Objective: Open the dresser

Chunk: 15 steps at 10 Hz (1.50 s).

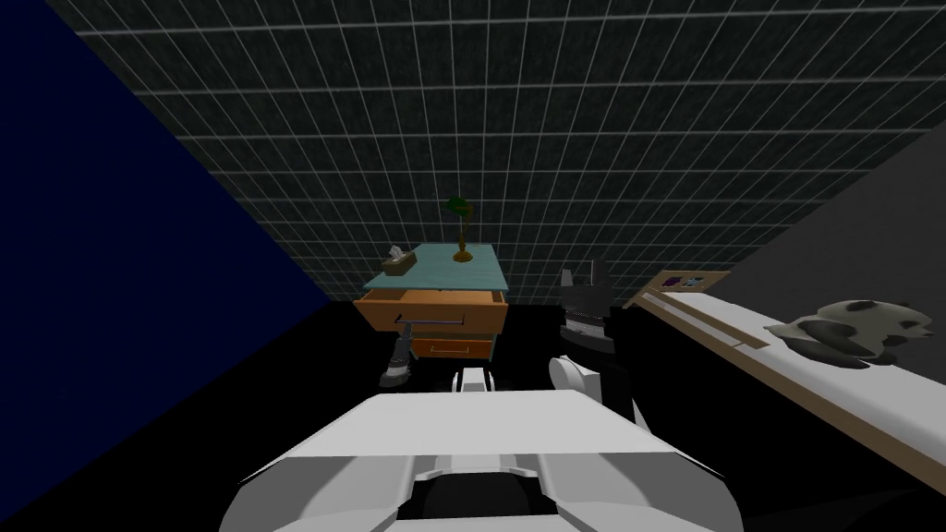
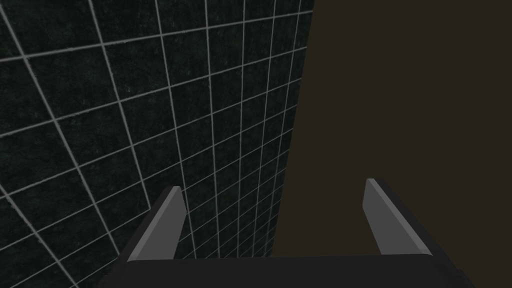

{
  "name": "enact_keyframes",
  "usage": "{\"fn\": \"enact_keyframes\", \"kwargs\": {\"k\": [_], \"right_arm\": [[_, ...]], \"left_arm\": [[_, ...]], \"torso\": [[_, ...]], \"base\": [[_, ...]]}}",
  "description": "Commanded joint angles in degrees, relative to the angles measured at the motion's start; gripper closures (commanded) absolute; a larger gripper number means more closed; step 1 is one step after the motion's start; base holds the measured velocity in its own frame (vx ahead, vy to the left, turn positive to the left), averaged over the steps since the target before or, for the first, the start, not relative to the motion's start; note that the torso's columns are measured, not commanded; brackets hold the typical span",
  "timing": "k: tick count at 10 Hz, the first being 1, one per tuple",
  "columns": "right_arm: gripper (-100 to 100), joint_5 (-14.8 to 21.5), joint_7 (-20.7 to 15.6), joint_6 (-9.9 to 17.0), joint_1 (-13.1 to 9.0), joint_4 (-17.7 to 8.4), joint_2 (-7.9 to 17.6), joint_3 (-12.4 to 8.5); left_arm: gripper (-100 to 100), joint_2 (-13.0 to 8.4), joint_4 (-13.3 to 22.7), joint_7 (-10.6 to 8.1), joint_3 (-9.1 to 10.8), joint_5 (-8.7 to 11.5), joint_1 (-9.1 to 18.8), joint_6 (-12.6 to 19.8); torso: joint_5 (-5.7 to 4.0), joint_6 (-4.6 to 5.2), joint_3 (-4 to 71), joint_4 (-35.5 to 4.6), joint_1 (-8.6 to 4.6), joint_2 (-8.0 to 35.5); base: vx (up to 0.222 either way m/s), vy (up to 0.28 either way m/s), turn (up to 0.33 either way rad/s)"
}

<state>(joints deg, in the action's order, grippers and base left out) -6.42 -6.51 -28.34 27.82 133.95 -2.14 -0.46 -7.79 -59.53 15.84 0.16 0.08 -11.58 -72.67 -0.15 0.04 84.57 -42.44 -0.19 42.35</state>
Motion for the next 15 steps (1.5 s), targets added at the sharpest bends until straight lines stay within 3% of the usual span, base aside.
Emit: {"fn": "enact_keyframes", "kwargs": {"k": [1, 8, 9, 13, 14, 15], "right_arm": [[0, 0.0, 0.0, 0.0, 0.0, 0.0, 0.0, 0.0], [0, 0.0, 0.0, 0.0, 0.0, 0.0, 0.0, 0.0], [0, 0.0, 0.0, 0.0, 0.0, 0.0, 0.0, 0.0], [0, 0.0, 0.0, 0.0, -0.02, 0.0, -0.01, 0.01], [0, 0.0, 0.0, 0.0, -0.01, 0.0, -0.01, 0.01], [0, 0.0, 0.0, 0.0, -0.01, 0.0, -0.01, 0.01]], "left_arm": [[100, 2.33, -2.84, 2.38, -1.1, -0.74, -1.71, 0.31], [100, 6.68, -8.43, 6.62, -3.13, -2.05, -5.47, 1.63], [100, 6.39, -6.99, 6.17, -2.98, -1.96, -5.11, 2.23], [100, 6.37, -9.11, 6.29, -3.68, -2.13, -6.65, 1.12], [-100, 6.36, -9.06, 6.15, -3.45, -2.07, -6.01, 3.41], [-100, 6.31, -10.12, 6.01, -3.33, -2.03, -5.38, 5.05]], "torso": [[0.03, 0.0, -0.06, 0.01, 0.02, 0.09], [-0.18, -0.12, -0.14, -0.32, -0.05, 0.36], [-0.17, -0.07, -0.16, -0.31, -0.11, 0.39], [-0.06, -0.08, -0.31, -0.2, -0.07, 0.57], [-0.13, -0.05, -0.21, -0.27, -0.13, 0.45], [-0.03, -0.04, -0.03, -0.05, -0.05, 0.05]], "base": [[-0.086, 0.092, -0.051], [-0.074, 0.062, -0.035], [-0.024, 0.021, -0.017], [-0.158, -0.006, 0.022], [-0.096, 0.002, 0.019], [-0.053, -0.006, 0.025]]}}
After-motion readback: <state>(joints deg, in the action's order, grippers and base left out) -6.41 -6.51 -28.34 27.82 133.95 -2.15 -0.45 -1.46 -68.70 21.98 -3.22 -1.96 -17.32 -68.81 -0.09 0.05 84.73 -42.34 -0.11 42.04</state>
